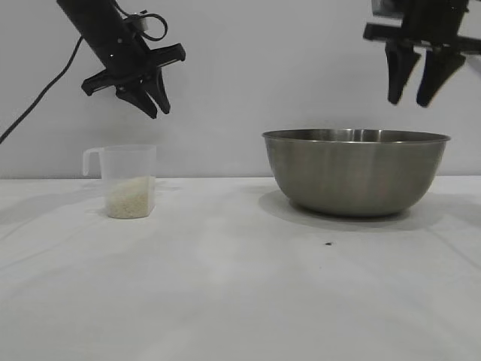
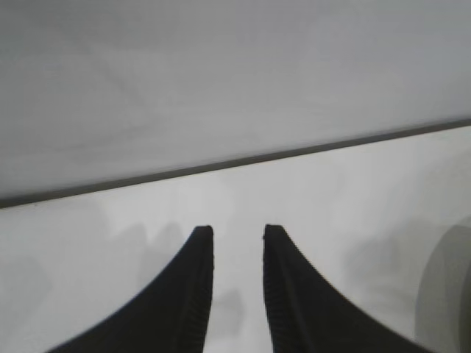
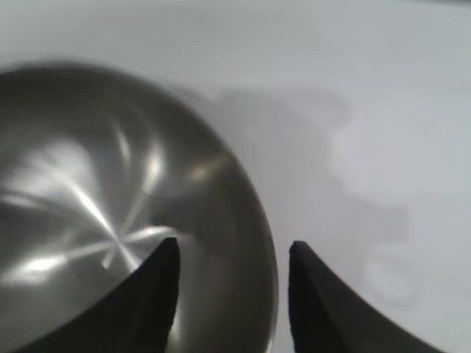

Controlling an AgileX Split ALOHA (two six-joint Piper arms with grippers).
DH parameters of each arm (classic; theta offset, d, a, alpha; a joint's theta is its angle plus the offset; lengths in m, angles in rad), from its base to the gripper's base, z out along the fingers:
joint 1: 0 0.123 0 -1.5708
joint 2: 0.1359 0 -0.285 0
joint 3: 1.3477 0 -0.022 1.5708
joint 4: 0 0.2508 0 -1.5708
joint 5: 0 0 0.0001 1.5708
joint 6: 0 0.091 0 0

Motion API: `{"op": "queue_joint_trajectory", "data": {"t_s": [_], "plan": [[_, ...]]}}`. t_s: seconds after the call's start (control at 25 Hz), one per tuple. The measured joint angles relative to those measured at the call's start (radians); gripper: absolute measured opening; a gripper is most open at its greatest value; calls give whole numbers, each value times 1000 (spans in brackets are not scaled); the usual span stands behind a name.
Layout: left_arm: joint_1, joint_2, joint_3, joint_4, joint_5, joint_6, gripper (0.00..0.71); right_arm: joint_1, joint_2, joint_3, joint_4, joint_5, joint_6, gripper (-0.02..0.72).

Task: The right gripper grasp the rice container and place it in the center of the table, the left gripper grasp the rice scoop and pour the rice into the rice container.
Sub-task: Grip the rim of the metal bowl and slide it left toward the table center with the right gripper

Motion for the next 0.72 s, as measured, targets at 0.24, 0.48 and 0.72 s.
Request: {"op": "queue_joint_trajectory", "data": {"t_s": [0.24, 0.48, 0.72], "plan": [[0, 0, 0, 0, 1, 0, 150, 0, 2, 87, -26, -60, 2, 287], [0, 0, 0, 0, 1, 0, 150, 0, 44, 99, -36, -78, 2, 167], [0, 0, 0, 0, 7, 0, 150, 2, 64, 99, 2, -61, -2, 0]]}}
